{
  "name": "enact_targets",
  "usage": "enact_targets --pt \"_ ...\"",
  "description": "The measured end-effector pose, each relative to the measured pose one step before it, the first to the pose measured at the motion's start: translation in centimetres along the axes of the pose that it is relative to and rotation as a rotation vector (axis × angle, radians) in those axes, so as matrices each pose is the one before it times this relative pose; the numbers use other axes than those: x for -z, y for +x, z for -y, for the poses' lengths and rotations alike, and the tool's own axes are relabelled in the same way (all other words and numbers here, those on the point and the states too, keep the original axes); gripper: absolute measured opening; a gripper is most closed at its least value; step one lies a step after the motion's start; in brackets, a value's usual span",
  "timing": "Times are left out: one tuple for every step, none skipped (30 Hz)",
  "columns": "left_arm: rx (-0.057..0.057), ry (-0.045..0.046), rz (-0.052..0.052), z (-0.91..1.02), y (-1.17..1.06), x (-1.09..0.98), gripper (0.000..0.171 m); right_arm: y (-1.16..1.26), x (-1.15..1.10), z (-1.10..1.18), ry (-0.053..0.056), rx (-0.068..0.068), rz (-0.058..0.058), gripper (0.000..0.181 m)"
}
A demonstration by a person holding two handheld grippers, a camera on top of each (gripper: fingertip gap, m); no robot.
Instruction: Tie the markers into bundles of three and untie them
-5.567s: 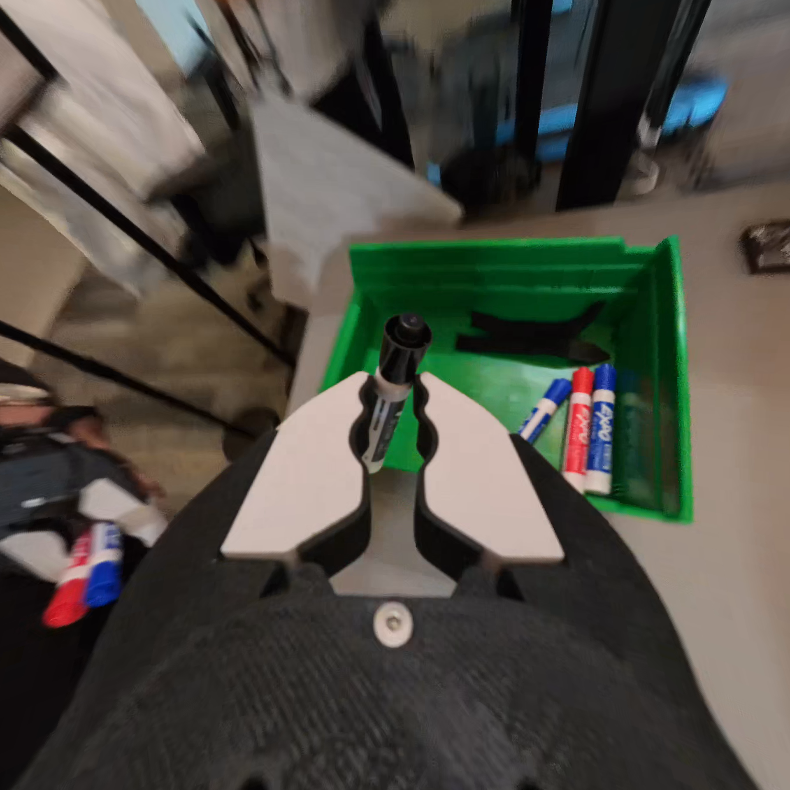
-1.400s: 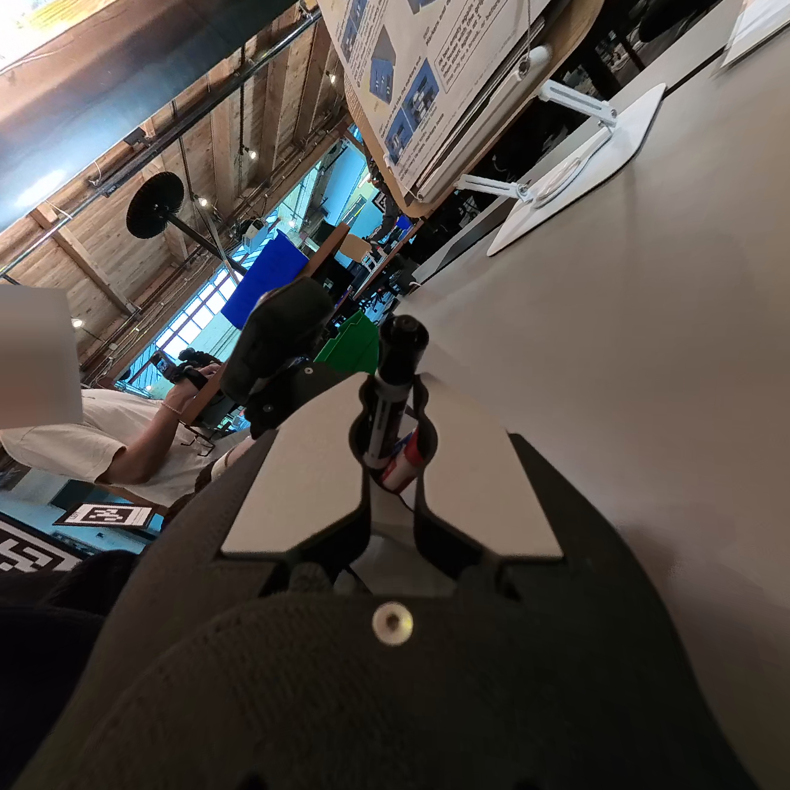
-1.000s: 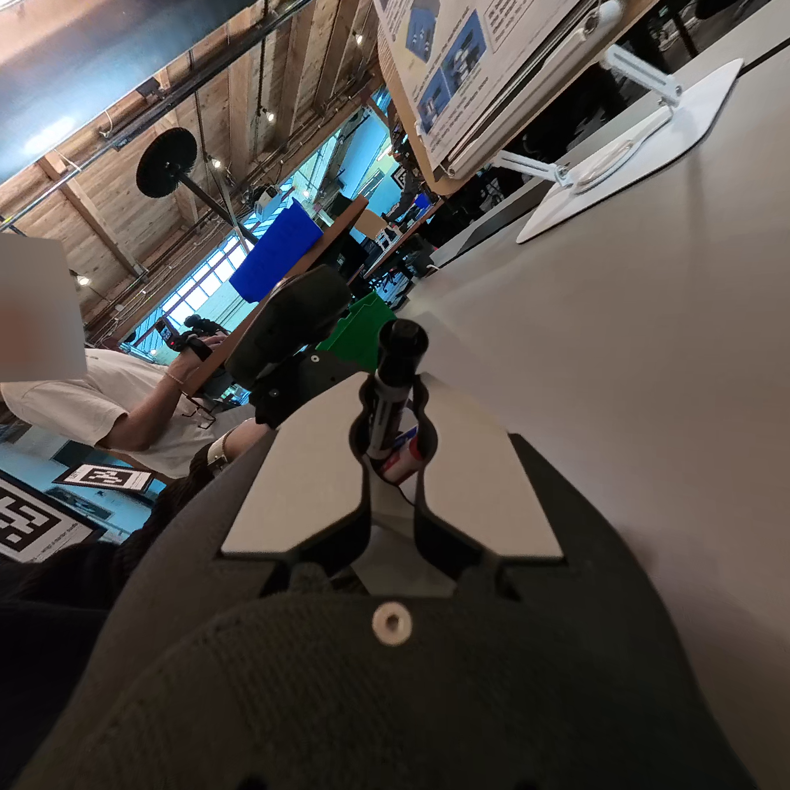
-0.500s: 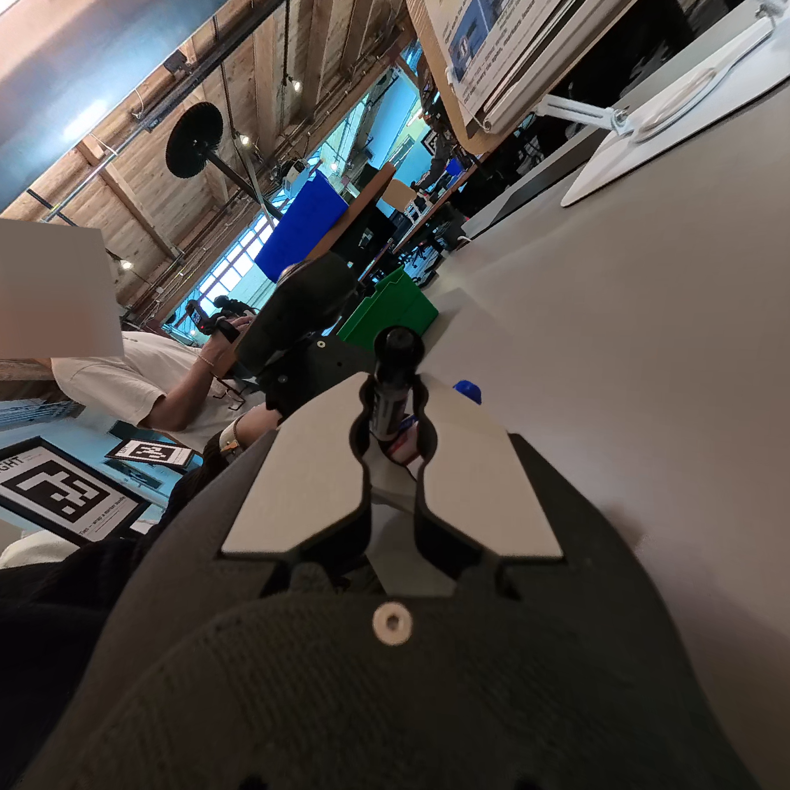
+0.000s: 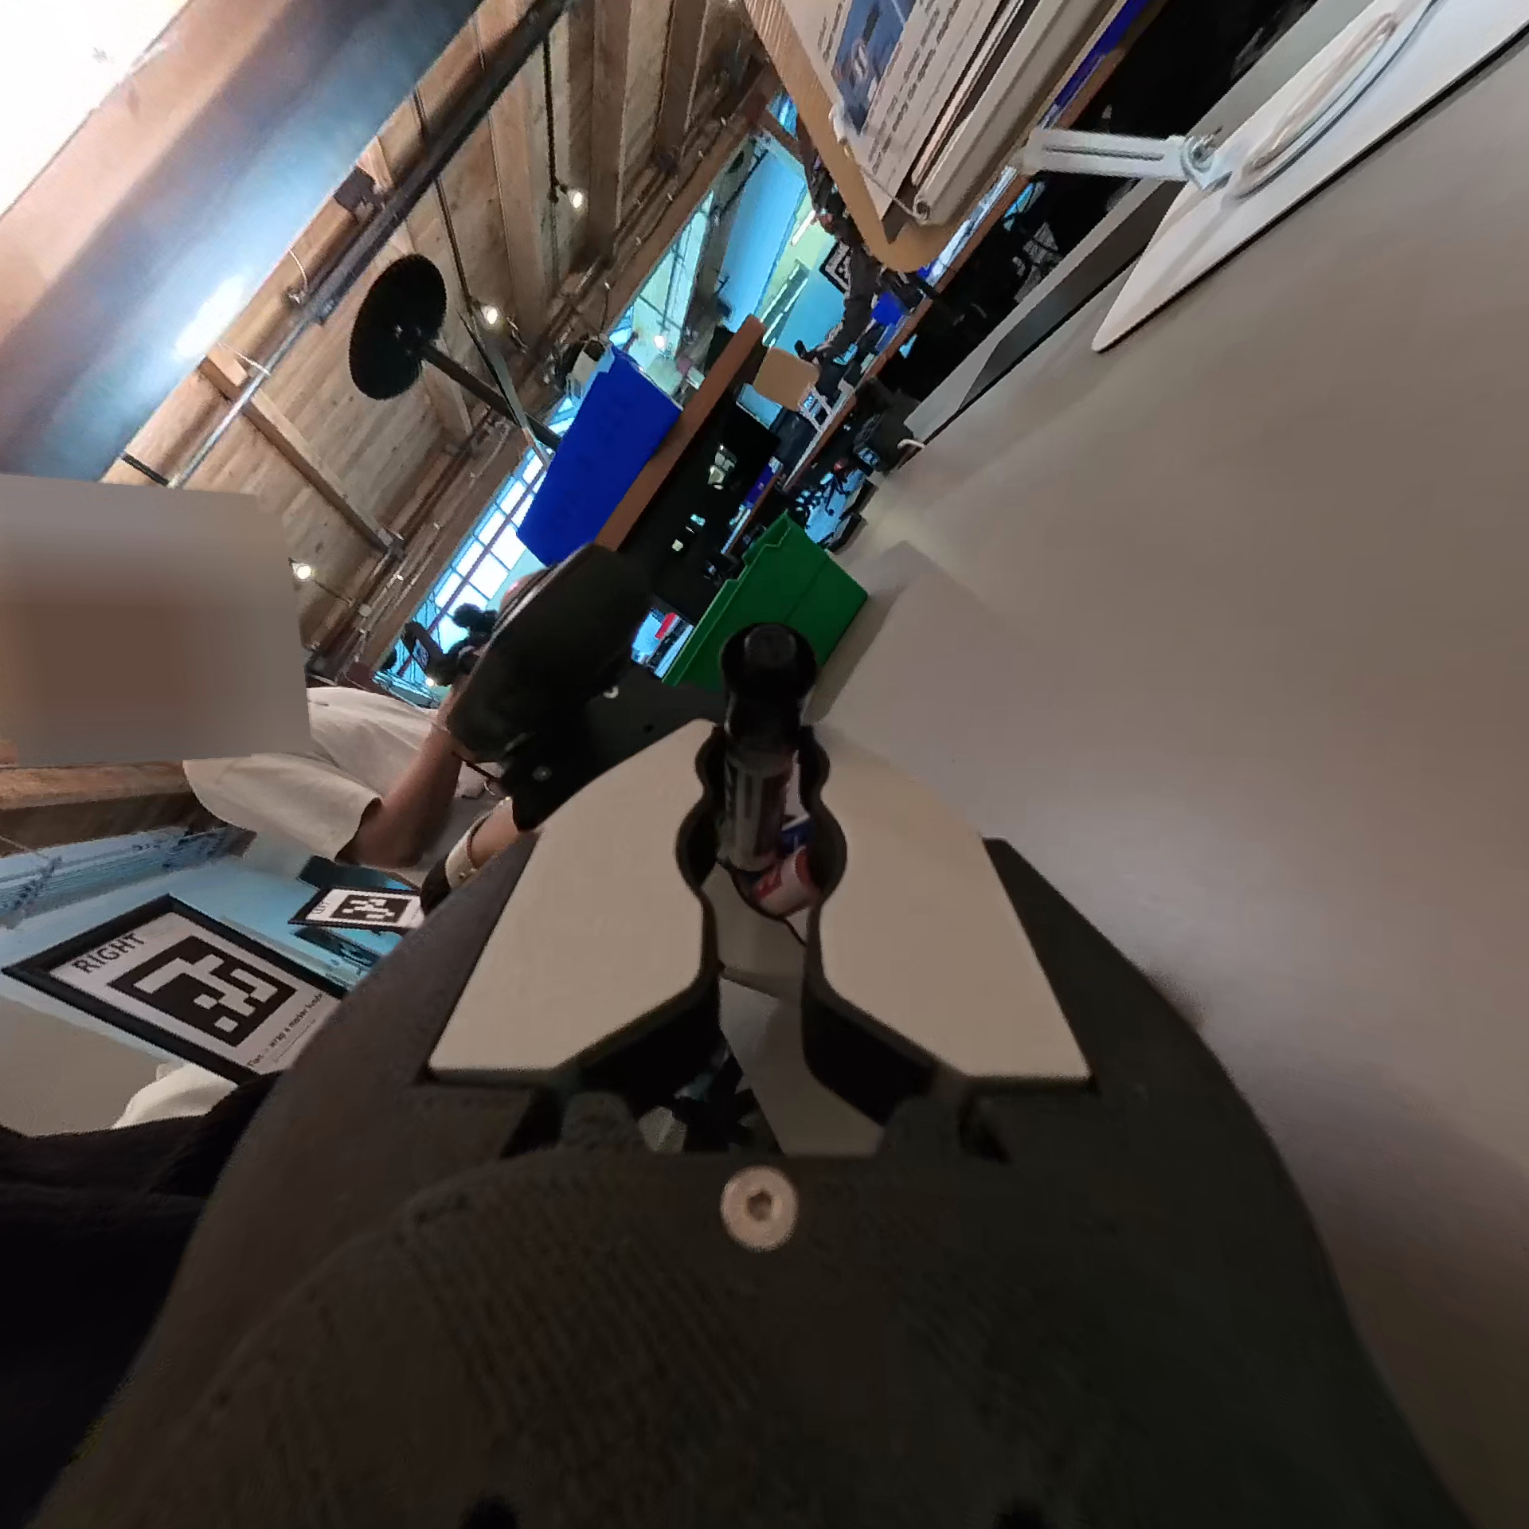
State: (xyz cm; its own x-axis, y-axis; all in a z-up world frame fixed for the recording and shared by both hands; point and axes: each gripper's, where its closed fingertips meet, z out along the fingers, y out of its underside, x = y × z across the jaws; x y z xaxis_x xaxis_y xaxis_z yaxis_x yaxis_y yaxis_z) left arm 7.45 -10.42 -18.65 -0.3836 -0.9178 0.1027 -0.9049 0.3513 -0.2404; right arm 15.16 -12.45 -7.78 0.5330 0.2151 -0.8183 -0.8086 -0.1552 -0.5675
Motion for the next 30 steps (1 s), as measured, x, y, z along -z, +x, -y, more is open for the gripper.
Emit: enact_targets --pt "-0.0095 -0.00184 0.0048 -0.016 0.004 -0.013 0.045 -0.007 0.001 -0.048 -0.0046 -0.0024 0.0019 0.017" --pt "-0.0088 -0.00135 0.0034 -0.003 0.014 -0.016 0.046 0.025 -0.024 -0.126 -0.0072 0.0002 -0.0011 0.017" --pt "-0.0137 -0.00160 -0.0015 0.009 0.079 -0.021 0.045 -0.018 -0.028 -0.107 -0.0028 -0.0007 -0.0005 0.017" --pt "-0.0189 -0.00072 0.0001 -0.008 0.092 -0.016 0.045 -0.069 -0.026 -0.060 0.0019 -0.0028 0.0012 0.017" --pt "-0.0109 -0.00482 -0.0001 -0.055 0.069 -0.001 0.046 -0.046 -0.017 -0.021 0.0057 -0.0006 -0.0010 0.017" --pt "-0.0104 -0.00737 -0.0001 -0.070 0.071 -0.007 0.046 0.001 -0.020 -0.035 0.0054 0.0022 -0.0046 0.017" --pt "-0.0093 -0.00676 0.0026 -0.075 0.030 0.004 0.046 0.007 -0.039 -0.060 0.0044 0.0005 -0.0035 0.017" --pt "0.0013 -0.00389 0.0004 -0.020 0.007 0.000 0.045 -0.021 -0.066 -0.073 0.0043 -0.0052 0.0007 0.017" --pt "0.0031 -0.00312 -0.0012 0.006 0.001 0.004 0.045 -0.028 -0.077 -0.177 0.0003 -0.0096 0.0021 0.017" --pt "-0.0021 -0.00220 0.0004 -0.031 0.002 0.004 0.045 0.014 -0.033 -0.151 0.0034 -0.0120 0.0001 0.017" --pt "0.0043 -0.00073 -0.0023 0.017 0.002 0.004 0.045 0.079 0.071 0.010 0.0142 -0.0126 -0.0047 0.017" --pt "0.0027 -0.00071 -0.0017 0.004 0.001 0.005 0.045 0.118 0.069 -0.020 0.0111 -0.0118 -0.0056 0.017" --pt "-0.0017 -0.00163 0.0007 -0.004 -0.008 0.007 0.044 0.131 0.066 -0.009 0.0099 -0.0131 -0.0050 0.017" --pt "-0.0032 -0.00277 0.0022 -0.021 0.006 0.002 0.044 0.160 0.083 0.034 0.0118 -0.0118 -0.0077 0.017" --pt "-0.0028 -0.00254 0.0029 0.004 0.000 -0.004 0.045 0.162 0.103 0.159 0.0189 -0.0078 -0.0083 0.017" --pt "-0.0022 -0.00226 0.0028 -0.005 0.001 -0.003 0.045 0.106 0.104 0.212 0.0187 -0.0056 -0.0049 0.017" --pt "-0.0011 -0.00173 0.0018 -0.012 -0.005 -0.002 0.045 0.076 0.029 0.113 0.0080 -0.0039 -0.0013 0.017" --pt "0.0007 0.00002 0.0002 0.009 -0.002 -0.002 0.044 0.032 -0.031 -0.033 -0.0038 -0.0026 0.0018 0.017" --pt "0.0004 0.00087 -0.0010 0.009 0.008 0.005 0.044 -0.003 -0.053 -0.065 -0.0045 -0.0022 0.0022 0.017" --pt "0.0001 0.00161 -0.0012 0.001 -0.006 0.004 0.044 -0.041 -0.041 -0.041 0.0015 0.0002 0.0011 0.017" --pt "0.0030 0.00253 -0.0018 0.013 0.002 0.000 0.044 -0.065 -0.043 -0.028 0.0042 0.0046 -0.0002 0.017" --pt "0.0022 0.00214 -0.0022 0.000 0.004 0.004 0.044 -0.096 -0.075 -0.050 0.0043 0.0087 0.0002 0.017" --pt "0.0001 0.00185 -0.0006 0.000 0.001 0.003 0.044 -0.134 -0.088 -0.078 0.0035 0.0106 0.0008 0.017" --pt "0.0015 0.00121 -0.0006 0.009 0.001 0.004 0.045 -0.135 -0.113 -0.089 0.0026 0.0111 0.0005 0.017" --pt "-0.0004 0.00067 -0.0001 -0.009 0.007 -0.002 0.045 -0.120 -0.079 -0.062 0.0048 0.0116 -0.0012 0.017" --pt "0.0000 0.00028 0.0006 0.010 0.002 0.006 0.045 -0.089 -0.030 0.034 0.0100 0.0109 -0.0030 0.017" --pt "0.0001 -0.00003 0.0008 0.004 -0.001 -0.001 0.045 -0.054 -0.008 0.008 0.0057 0.0086 -0.0028 0.017" --pt "0.0019 -0.00050 -0.0003 0.009 0.008 -0.009 0.045 -0.023 0.033 0.025 0.0052 0.0066 -0.0039 0.017" --pt "0.0013 -0.00008 -0.0003 0.014 -0.004 0.009 0.045 -0.004 0.049 0.073 0.0067 0.0057 -0.0038 0.017" --pt "0.0007 0.00034 -0.0006 0.000 0.004 -0.001 0.045 -0.001 0.037 0.068 0.0050 0.0034 -0.0024 0.017"
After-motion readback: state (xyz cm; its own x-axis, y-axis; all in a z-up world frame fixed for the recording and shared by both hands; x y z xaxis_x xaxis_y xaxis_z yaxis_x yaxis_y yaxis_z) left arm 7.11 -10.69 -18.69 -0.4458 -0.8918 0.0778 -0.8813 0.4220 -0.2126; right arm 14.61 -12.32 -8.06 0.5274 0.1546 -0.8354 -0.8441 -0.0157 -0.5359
